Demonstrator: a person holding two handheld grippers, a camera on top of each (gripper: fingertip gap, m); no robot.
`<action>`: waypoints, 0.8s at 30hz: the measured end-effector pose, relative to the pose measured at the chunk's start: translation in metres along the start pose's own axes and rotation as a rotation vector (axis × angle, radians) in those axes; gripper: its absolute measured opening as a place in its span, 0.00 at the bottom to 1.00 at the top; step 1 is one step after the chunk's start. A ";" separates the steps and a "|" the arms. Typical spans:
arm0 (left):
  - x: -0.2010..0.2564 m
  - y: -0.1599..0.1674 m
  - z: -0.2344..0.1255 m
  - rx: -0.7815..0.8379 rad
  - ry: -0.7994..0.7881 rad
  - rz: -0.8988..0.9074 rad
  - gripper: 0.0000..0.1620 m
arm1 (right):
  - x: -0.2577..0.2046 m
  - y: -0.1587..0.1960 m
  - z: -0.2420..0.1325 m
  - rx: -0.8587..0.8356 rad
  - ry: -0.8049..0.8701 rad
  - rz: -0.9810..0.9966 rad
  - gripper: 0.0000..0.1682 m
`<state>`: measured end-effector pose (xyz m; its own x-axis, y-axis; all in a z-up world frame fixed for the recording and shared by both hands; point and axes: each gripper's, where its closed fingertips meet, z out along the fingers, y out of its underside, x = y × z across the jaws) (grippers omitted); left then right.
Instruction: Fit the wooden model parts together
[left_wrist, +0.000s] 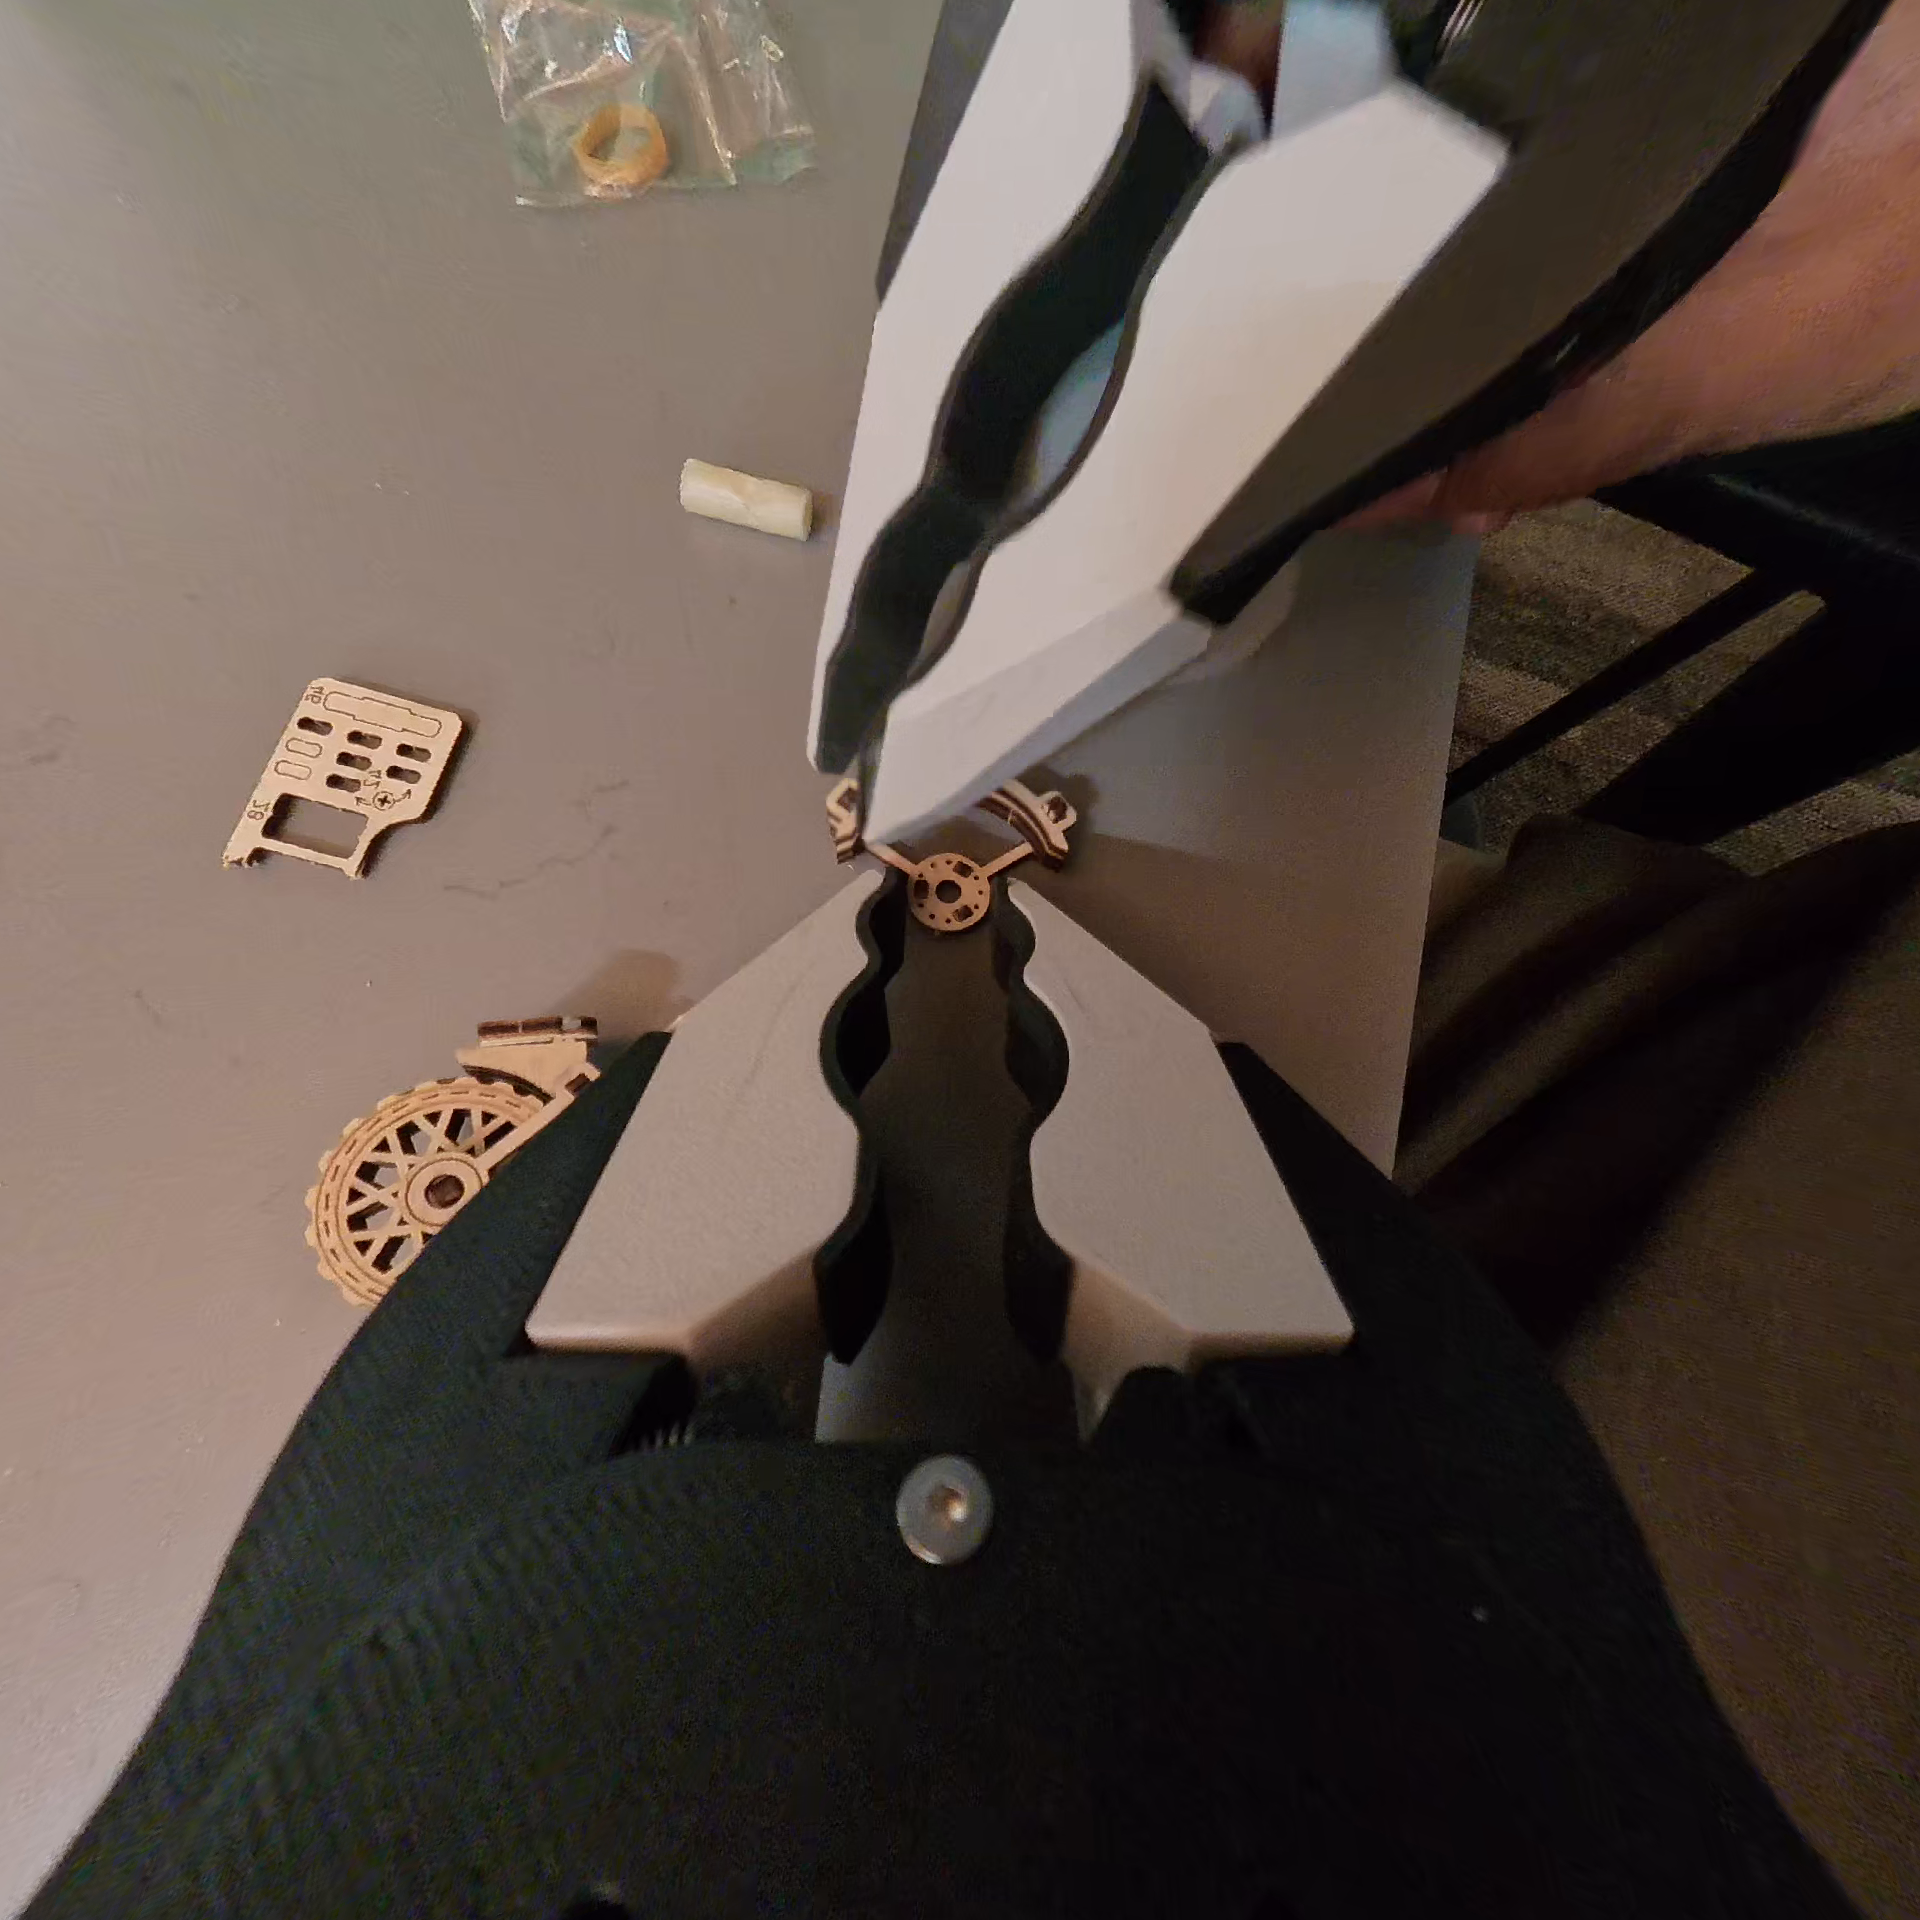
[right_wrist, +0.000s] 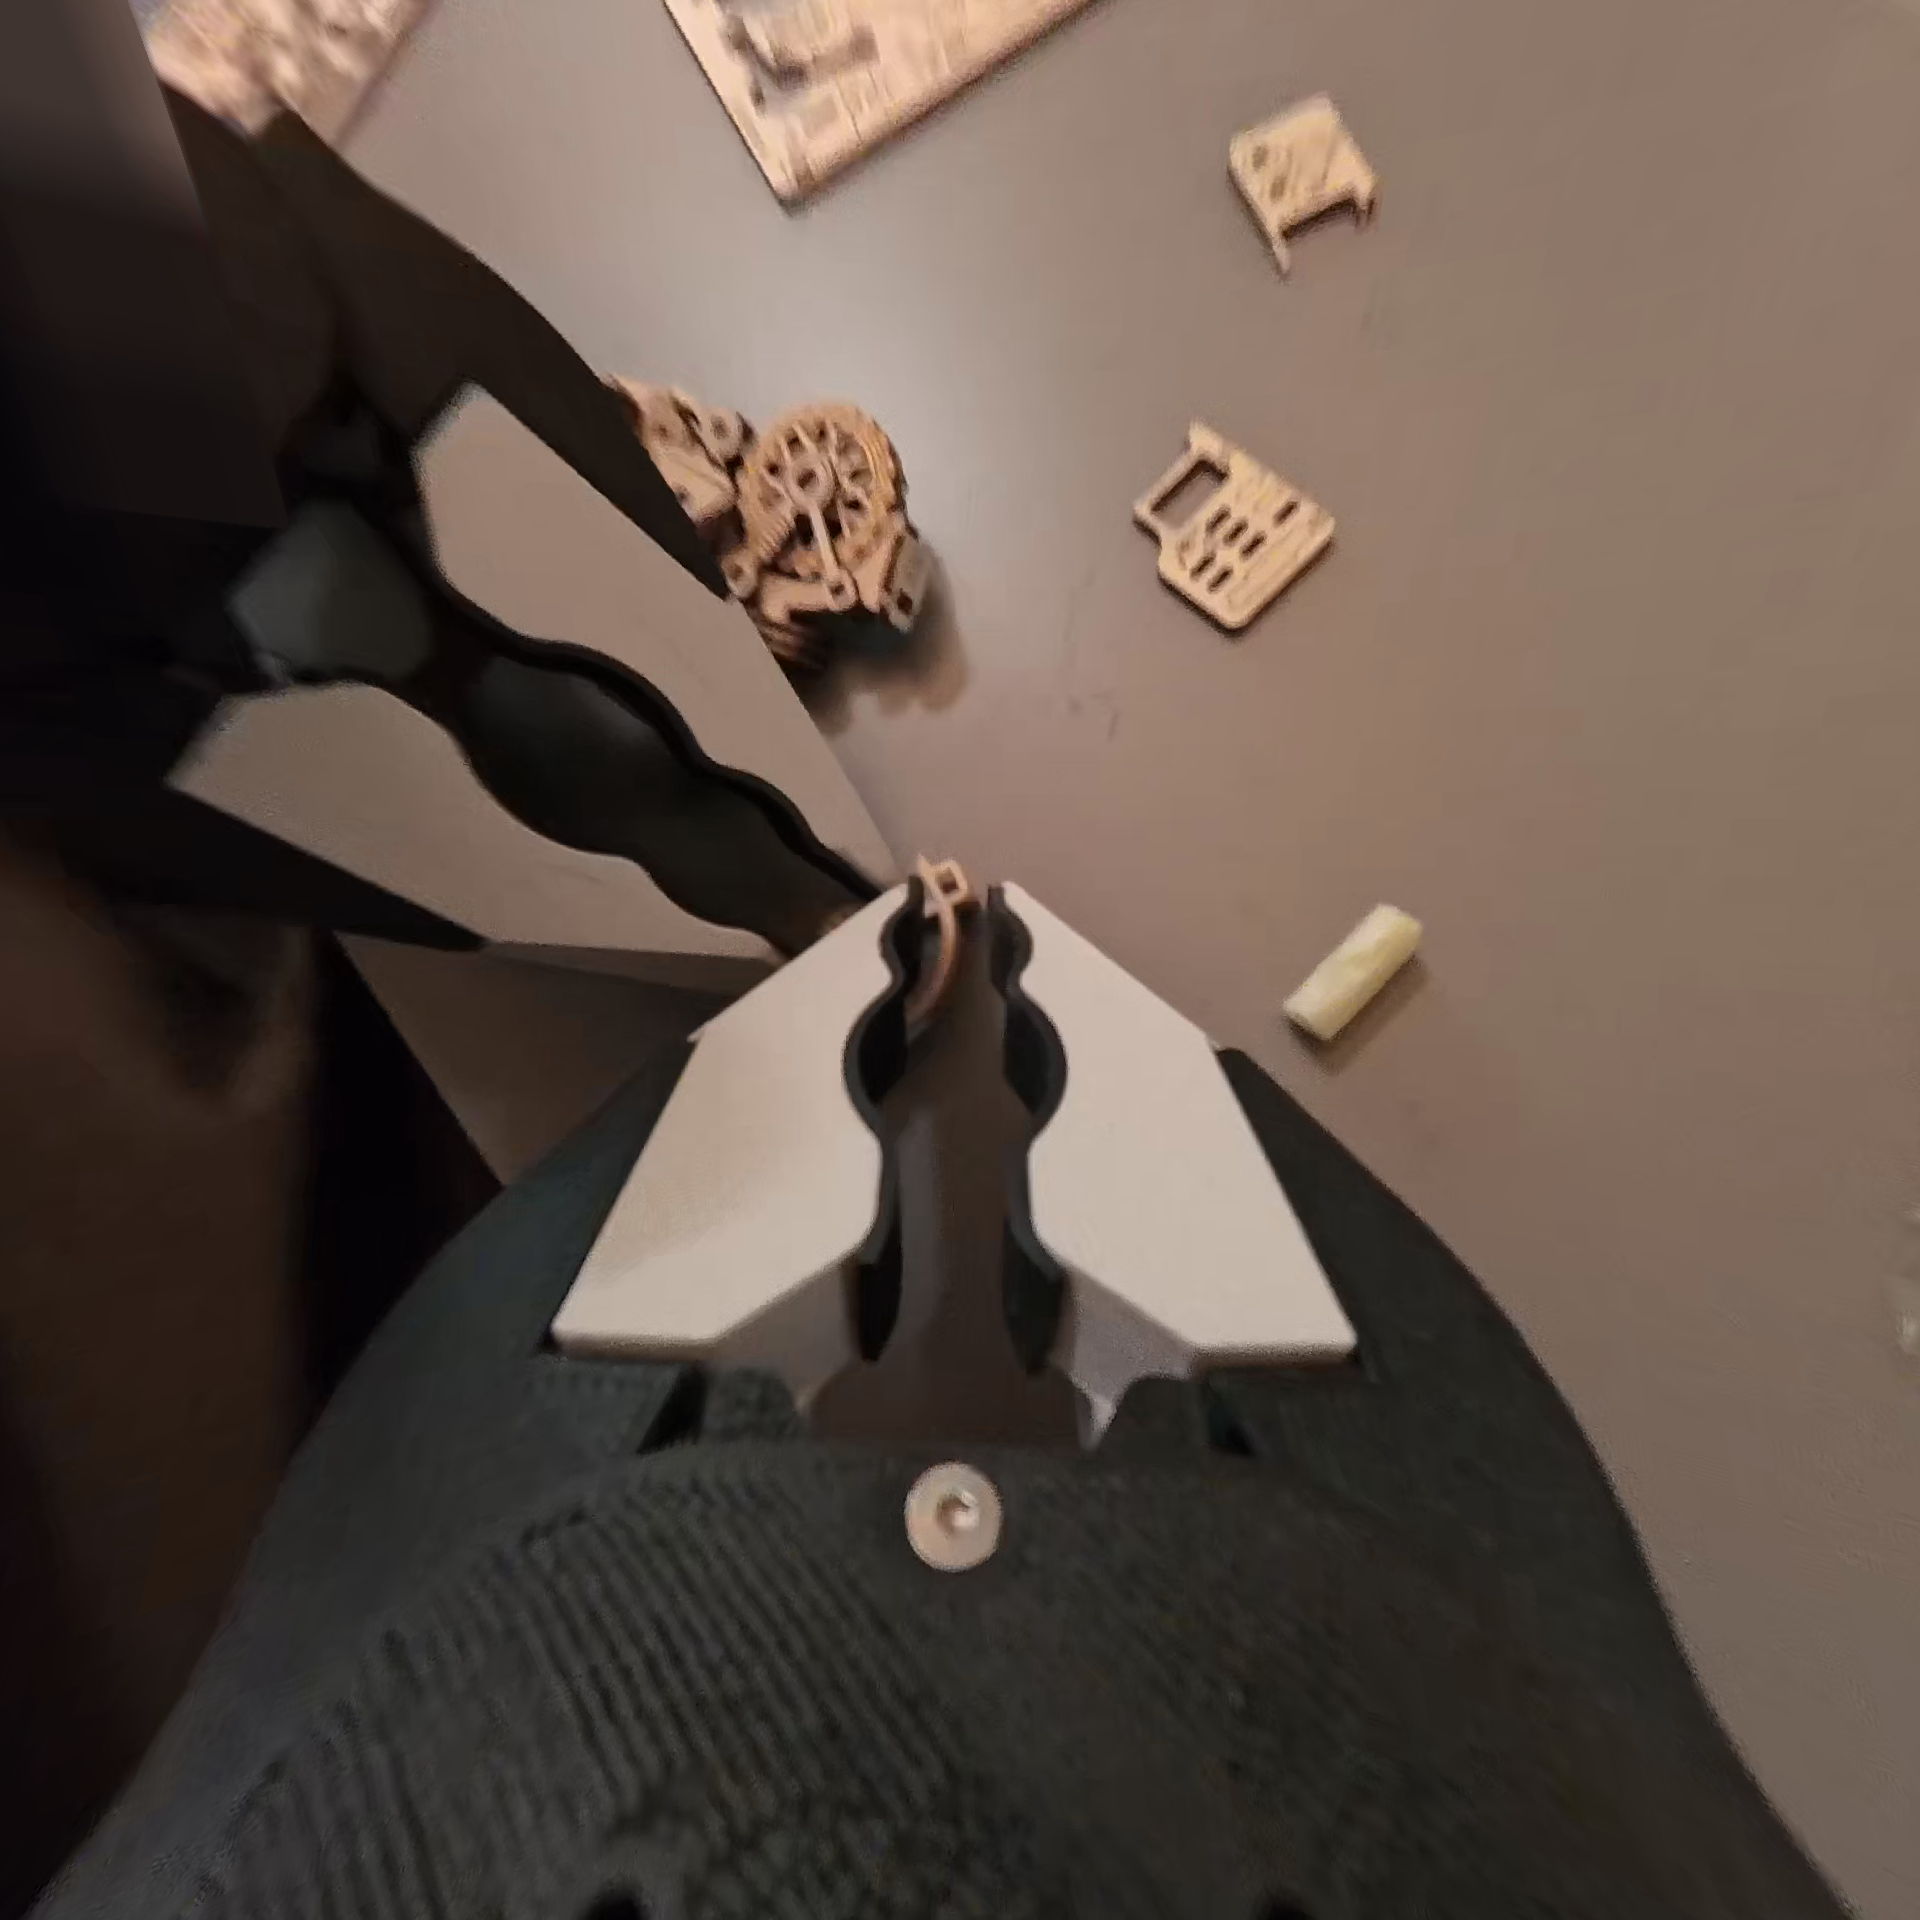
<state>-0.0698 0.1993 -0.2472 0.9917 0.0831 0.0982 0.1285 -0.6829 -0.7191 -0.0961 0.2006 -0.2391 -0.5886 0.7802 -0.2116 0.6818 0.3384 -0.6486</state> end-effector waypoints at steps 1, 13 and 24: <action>0.000 0.000 0.000 0.000 0.000 0.000 0.09 | 0.002 0.006 0.003 -0.035 0.019 -0.010 0.06; 0.000 0.000 0.000 0.000 0.001 -0.001 0.09 | 0.002 0.000 -0.005 0.008 0.023 -0.024 0.02; 0.000 0.000 0.000 0.000 0.002 -0.003 0.09 | 0.002 -0.004 -0.008 0.024 0.020 -0.027 0.01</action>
<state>-0.0695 0.1990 -0.2474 0.9913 0.0831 0.1018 0.1311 -0.6828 -0.7187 -0.0959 0.2050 -0.2311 -0.5979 0.7813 -0.1793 0.6550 0.3472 -0.6712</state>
